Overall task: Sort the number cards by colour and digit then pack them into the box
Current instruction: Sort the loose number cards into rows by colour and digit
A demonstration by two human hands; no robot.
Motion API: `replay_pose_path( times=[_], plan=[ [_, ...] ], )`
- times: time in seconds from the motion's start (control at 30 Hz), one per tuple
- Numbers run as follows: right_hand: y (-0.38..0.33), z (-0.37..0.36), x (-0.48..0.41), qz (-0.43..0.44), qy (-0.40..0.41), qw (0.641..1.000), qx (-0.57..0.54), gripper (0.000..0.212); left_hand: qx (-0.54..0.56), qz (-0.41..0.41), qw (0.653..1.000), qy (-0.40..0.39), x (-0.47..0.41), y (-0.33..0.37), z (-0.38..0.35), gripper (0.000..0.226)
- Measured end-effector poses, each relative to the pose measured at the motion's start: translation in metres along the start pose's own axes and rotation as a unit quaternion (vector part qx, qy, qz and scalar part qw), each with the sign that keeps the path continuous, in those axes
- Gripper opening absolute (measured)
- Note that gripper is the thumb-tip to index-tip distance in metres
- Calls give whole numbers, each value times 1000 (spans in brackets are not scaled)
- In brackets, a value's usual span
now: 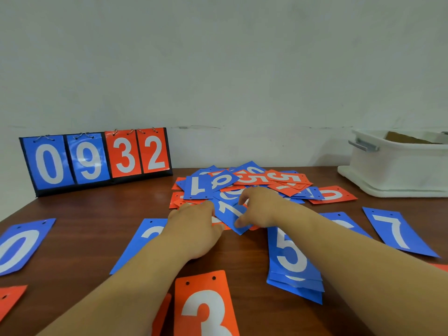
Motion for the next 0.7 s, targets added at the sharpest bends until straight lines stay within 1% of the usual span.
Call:
replay_pose_path(
  times=[0.1, 0.2, 0.23, 0.27, 0.3, 0.37, 0.4, 0.43, 0.47, 0.5, 0.53, 0.57, 0.63, 0.7],
  plan=[
    [-7, 4, 1, -36, -29, 999, -2, 62, 30, -1, 1000, -4, 1, -4, 1, 29],
    [-9, 8, 3, -62, -48, 997, -15, 51, 62, 0, 998, 1, -1, -8, 0, 28],
    [-5, 8, 1, -68, -45, 995, -49, 46, 76, -1, 997, 5, 0, -9, 1, 30],
    [2, 8, -2, -75, -36, 990, -110, 41, 91, -1, 996, 10, 0, -10, 1, 32],
    [7, 7, -2, -74, -24, 981, -180, 38, 107, 0, 994, 14, 0, -10, 1, 35],
    [15, 6, -2, -74, -9, 957, -279, 32, 153, 1, 988, 30, 0, -12, 1, 42],
    [18, 5, -1, -75, -9, 938, -338, 29, 189, 4, 981, 46, 0, -14, 3, 44],
    [18, 3, 1, -81, -19, 911, -403, 26, 233, 9, 970, 65, 1, -16, 7, 45],
    [17, 0, 3, -86, -31, 874, -477, 23, 278, 15, 957, 83, 2, -18, 10, 46],
    [14, 0, 4, -82, -39, 843, -529, 22, 320, 21, 943, 94, 3, -19, 13, 46],
    [10, -1, 4, -68, -48, 823, -562, 20, 355, 27, 929, 100, 3, -21, 16, 47],
    [6, -1, 4, -51, -58, 814, -576, 19, 387, 34, 916, 103, 3, -22, 16, 47],
    [-2, -1, 2, -22, -73, 808, -584, 17, 449, 41, 886, 109, 3, -25, 16, 47],
    [-7, 0, 0, -4, -65, 804, -591, 18, 494, 55, 860, 115, 2, -30, 14, 47]
  ],
)
Point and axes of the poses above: each hand's wrist, its own x-axis away from the middle knuckle, its own z-axis out of the back of the hand, y = z × x, the point moved 7 cm from there along -x, towards the middle knuckle, and after that the axes turned 10 degrees about -y, right-handed, at the moved point
